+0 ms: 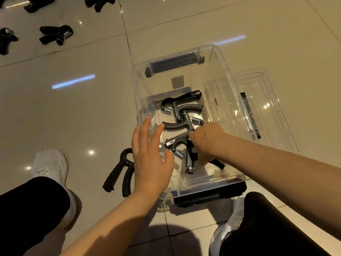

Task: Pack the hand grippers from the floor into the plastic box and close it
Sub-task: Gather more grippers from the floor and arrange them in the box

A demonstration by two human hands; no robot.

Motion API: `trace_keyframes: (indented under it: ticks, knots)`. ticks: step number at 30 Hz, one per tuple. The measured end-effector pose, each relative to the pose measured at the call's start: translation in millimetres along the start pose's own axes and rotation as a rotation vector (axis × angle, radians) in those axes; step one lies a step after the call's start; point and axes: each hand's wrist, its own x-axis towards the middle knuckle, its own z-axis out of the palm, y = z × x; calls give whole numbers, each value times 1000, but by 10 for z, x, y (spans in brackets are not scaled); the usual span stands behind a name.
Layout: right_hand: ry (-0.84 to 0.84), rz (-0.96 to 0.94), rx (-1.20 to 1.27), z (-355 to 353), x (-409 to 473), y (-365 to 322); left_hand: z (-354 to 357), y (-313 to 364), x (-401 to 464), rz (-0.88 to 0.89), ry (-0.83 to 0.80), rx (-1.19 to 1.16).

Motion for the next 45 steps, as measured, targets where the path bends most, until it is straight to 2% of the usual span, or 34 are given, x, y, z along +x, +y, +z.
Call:
trace_keyframes:
  ticks: [2, 8, 12, 17, 19, 21, 23, 28, 35, 37, 40, 42, 44, 45]
  knots:
    - [7, 60, 44, -73, -30, 23, 1, -1, -4, -1, -1, -2]
    - [-54, 247, 448, -39, 52, 73, 4, 20, -2, -7, -2, -7]
    - [-140, 251, 488, 101, 37, 77, 2, 20, -10, -18, -9, -18]
    - [160, 335, 390, 136, 127, 195, 9, 16, -9, -12, 1, -20]
    - [158, 184, 348, 177, 188, 209, 7, 23, -7, -8, 6, -17]
    - [165, -15, 187, 217, 263, 196, 2, 35, -7, -8, 8, -16]
    - [179, -98, 92, 237, 333, 183, 3, 43, -8, -7, 8, -15]
    - [224, -34, 96, 238, 381, 191, 5, 36, -3, -6, 7, -14]
    - [193, 36, 135, 278, 358, 294, 6, 39, -3, -23, -1, -18]
    - [255, -68, 35, 232, 319, 248, 6, 36, -10, -26, -6, -18]
    - [490, -352, -282, 119, 276, 190, 0, 31, -5, -29, -13, -25]
    - [500, -512, -394, 22, 290, 183, 2, 32, -7, -36, -15, -19]
    - [464, -591, -361, 6, 329, 141, 3, 33, -8, -35, -16, -11]
    - [462, -585, -262, 32, 341, 111, 1, 36, -7, -36, -17, -9]
